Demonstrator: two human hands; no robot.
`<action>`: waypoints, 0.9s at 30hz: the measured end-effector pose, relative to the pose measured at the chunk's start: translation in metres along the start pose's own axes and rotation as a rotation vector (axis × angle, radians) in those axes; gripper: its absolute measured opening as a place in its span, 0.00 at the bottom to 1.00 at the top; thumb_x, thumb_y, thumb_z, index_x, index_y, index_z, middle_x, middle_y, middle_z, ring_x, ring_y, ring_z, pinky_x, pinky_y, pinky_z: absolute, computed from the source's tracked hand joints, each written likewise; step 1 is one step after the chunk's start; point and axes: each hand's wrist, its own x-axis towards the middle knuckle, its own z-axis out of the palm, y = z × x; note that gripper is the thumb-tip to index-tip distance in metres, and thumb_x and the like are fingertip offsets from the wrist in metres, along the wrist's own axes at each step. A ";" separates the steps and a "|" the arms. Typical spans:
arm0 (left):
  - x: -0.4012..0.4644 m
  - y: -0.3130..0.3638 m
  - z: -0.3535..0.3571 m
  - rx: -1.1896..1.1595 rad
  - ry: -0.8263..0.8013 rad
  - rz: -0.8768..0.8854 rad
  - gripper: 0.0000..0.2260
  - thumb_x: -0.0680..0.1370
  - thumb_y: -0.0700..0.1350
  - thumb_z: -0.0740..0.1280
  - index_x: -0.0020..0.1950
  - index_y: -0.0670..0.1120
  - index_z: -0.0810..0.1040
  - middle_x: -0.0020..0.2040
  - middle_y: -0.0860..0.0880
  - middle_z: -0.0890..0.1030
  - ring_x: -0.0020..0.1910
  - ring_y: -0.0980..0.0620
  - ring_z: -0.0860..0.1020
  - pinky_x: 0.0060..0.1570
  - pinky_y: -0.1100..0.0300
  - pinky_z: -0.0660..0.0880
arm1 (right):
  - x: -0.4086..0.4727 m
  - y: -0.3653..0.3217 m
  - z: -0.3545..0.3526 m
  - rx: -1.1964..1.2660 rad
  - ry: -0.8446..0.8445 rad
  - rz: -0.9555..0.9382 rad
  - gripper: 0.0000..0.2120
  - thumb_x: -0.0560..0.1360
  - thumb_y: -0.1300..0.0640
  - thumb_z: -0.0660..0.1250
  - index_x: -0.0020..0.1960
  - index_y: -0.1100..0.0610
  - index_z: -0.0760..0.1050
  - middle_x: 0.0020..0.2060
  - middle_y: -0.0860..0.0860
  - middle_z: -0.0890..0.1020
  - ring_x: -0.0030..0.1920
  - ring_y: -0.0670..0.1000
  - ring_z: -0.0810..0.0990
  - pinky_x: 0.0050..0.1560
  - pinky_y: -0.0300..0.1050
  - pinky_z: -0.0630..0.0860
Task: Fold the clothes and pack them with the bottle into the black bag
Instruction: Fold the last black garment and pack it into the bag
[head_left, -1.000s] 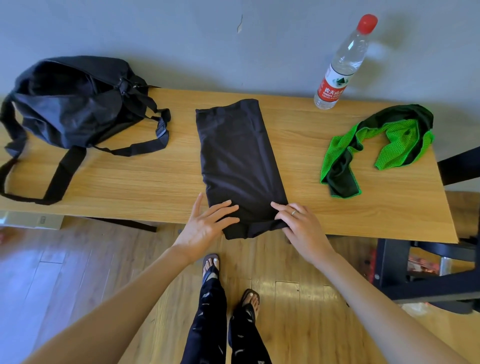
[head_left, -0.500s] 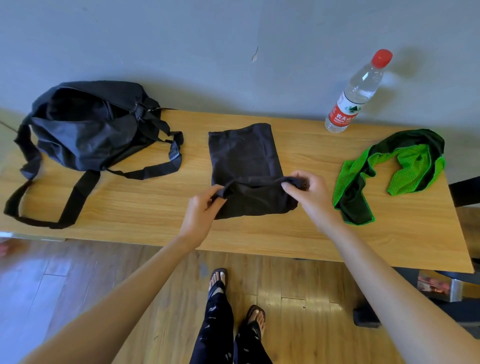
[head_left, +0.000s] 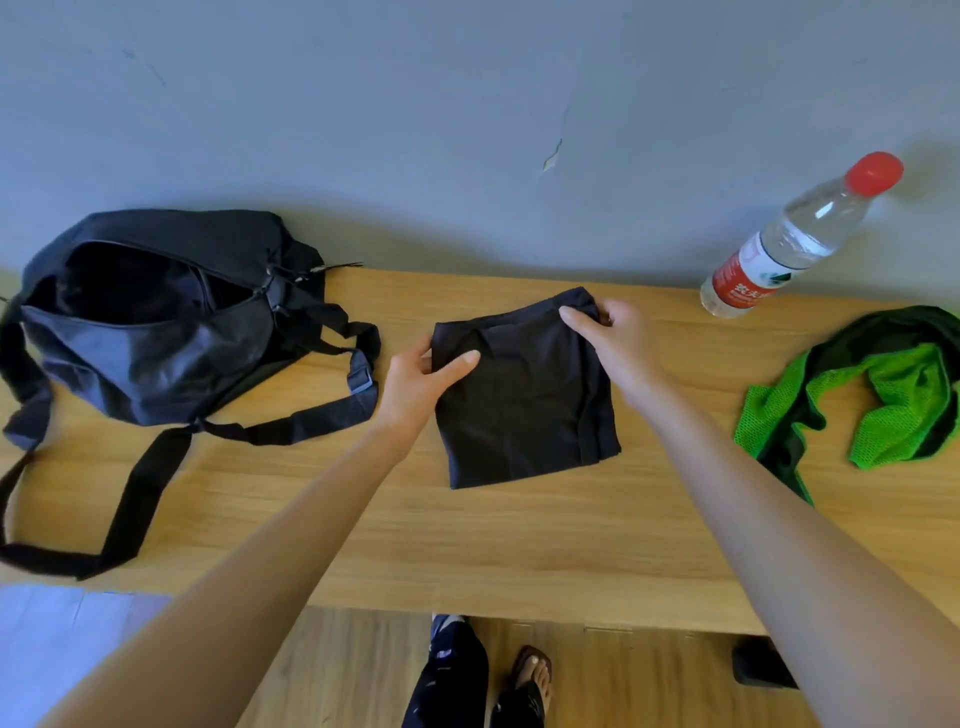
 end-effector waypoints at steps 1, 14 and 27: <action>0.009 -0.002 -0.001 0.043 0.022 -0.009 0.14 0.75 0.43 0.69 0.60 0.44 0.76 0.51 0.48 0.82 0.50 0.54 0.81 0.46 0.61 0.79 | 0.008 0.002 0.003 -0.023 0.004 -0.003 0.17 0.77 0.55 0.66 0.33 0.58 0.64 0.29 0.54 0.67 0.30 0.49 0.68 0.30 0.38 0.60; 0.062 -0.020 -0.018 0.616 0.180 0.228 0.17 0.73 0.45 0.72 0.59 0.46 0.73 0.56 0.49 0.76 0.50 0.53 0.77 0.48 0.56 0.78 | 0.043 0.029 0.020 -0.562 0.097 -0.100 0.23 0.72 0.53 0.72 0.64 0.55 0.70 0.58 0.52 0.74 0.60 0.51 0.70 0.52 0.40 0.68; 0.073 0.004 -0.012 0.651 -0.113 0.194 0.05 0.74 0.42 0.70 0.45 0.46 0.73 0.43 0.52 0.76 0.45 0.54 0.75 0.40 0.67 0.70 | 0.042 0.016 0.015 -0.433 -0.038 0.040 0.06 0.73 0.64 0.69 0.47 0.60 0.73 0.45 0.51 0.74 0.47 0.50 0.71 0.40 0.42 0.64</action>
